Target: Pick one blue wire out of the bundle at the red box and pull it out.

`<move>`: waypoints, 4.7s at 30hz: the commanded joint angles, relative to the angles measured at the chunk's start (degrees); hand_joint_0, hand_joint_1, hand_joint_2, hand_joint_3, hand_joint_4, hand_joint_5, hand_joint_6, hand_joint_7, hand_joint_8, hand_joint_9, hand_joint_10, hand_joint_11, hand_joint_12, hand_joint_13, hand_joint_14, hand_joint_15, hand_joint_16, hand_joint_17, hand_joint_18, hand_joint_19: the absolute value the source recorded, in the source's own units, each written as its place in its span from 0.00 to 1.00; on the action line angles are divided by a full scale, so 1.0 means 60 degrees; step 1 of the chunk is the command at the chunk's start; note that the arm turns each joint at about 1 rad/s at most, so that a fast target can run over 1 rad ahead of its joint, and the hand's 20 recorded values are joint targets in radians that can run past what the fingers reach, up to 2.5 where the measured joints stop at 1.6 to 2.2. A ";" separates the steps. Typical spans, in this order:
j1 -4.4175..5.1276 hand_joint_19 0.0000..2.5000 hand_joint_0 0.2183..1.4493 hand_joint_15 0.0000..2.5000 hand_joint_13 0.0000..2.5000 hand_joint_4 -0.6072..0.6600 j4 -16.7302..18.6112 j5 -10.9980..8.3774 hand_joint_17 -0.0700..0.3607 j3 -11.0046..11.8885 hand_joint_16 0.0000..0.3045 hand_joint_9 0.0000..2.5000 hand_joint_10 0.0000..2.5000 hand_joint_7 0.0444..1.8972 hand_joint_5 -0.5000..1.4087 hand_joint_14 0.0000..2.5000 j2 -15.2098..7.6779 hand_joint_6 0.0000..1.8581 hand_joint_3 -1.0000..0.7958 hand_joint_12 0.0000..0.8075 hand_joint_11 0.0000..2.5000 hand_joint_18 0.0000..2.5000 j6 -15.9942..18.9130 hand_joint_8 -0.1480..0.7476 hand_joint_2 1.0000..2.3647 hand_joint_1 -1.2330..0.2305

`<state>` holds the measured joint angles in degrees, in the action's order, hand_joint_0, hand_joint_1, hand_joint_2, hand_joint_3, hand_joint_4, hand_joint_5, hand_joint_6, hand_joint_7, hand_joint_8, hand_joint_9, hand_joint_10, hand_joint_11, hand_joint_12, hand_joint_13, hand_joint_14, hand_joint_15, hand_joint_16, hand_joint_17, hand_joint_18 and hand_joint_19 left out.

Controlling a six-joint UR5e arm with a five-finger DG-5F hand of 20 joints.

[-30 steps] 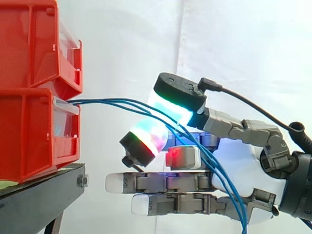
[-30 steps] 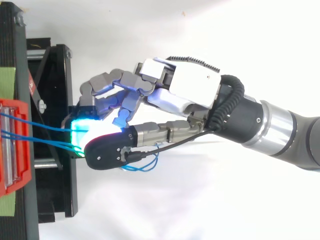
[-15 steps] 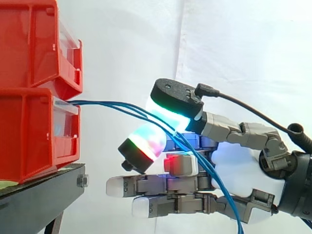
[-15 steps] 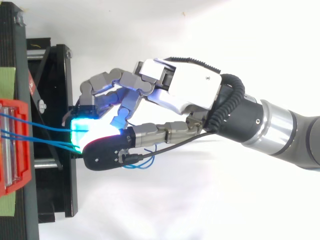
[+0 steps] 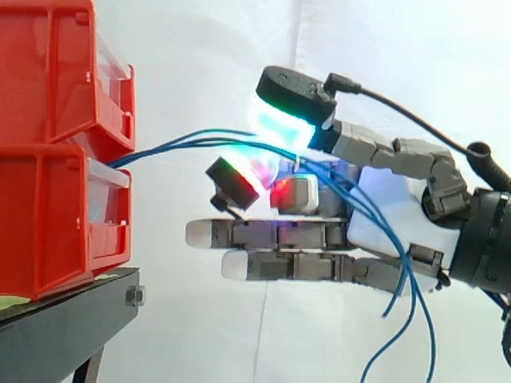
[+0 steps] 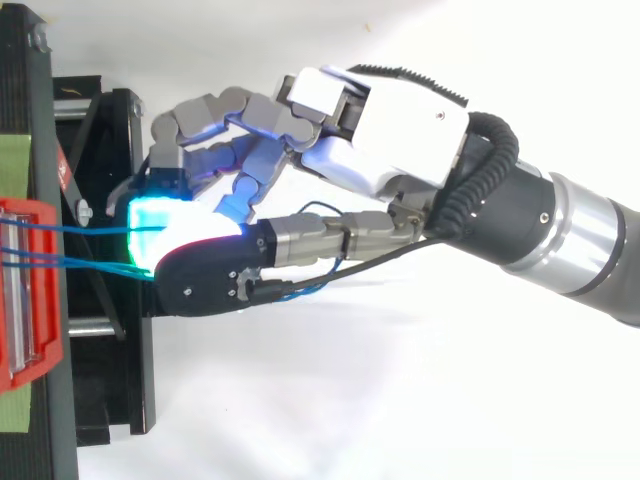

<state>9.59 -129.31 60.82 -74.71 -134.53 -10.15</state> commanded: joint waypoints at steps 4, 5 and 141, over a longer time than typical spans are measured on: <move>-0.0045 0.20 0.30 0.14 0.24 0.60 -0.1037 0.0001 0.42 0.0001 0.16 0.52 0.01 0.62 0.21 0.01 0.0582 0.46 0.44 0.47 0.39 0.22 -0.0667 0.47 0.01 0.32; -0.0045 0.20 0.30 0.14 0.24 0.60 -0.1388 -0.0014 0.42 0.0001 0.16 0.52 0.01 0.62 0.21 0.01 0.0655 0.46 0.43 0.48 0.39 0.22 -0.0858 0.47 0.01 0.32; 0.0116 0.18 0.32 0.11 0.21 0.46 -0.1930 -0.0834 0.41 0.0001 0.16 0.50 0.01 0.62 0.23 0.00 0.0655 0.39 0.53 0.45 0.33 0.21 -0.0228 0.40 0.02 0.33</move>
<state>10.06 -139.83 55.74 -74.71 -130.65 -15.96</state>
